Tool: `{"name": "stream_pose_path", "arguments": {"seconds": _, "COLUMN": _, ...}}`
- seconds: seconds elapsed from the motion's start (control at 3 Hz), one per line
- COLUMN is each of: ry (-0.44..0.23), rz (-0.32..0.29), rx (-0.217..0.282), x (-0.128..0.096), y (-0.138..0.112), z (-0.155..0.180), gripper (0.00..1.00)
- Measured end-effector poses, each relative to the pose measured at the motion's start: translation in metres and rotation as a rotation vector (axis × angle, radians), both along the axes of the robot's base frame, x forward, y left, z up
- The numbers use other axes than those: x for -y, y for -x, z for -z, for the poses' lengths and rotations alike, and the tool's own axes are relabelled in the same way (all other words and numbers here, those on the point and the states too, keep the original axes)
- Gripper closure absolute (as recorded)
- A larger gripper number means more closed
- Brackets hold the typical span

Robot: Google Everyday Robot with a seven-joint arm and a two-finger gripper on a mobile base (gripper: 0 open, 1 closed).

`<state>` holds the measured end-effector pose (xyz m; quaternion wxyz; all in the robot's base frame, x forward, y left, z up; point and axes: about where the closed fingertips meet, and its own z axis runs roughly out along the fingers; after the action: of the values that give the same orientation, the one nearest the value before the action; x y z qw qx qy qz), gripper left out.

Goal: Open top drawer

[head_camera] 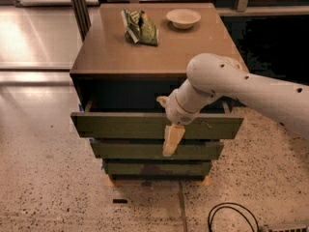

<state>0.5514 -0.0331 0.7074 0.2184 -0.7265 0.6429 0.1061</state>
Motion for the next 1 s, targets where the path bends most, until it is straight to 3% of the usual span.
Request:
{"name": "stream_pose_path", "arguments": {"seconds": 0.67, "ry": 0.020, "rz": 0.026, "rx": -0.082, "x": 0.019, "y": -0.016, "z": 0.039, "gripper": 0.00}}
{"name": "stream_pose_path", "arguments": {"seconds": 1.0, "ry": 0.008, "rz": 0.047, "rx": -0.149, "x": 0.031, "y": -0.010, "z": 0.065, "gripper": 0.00}}
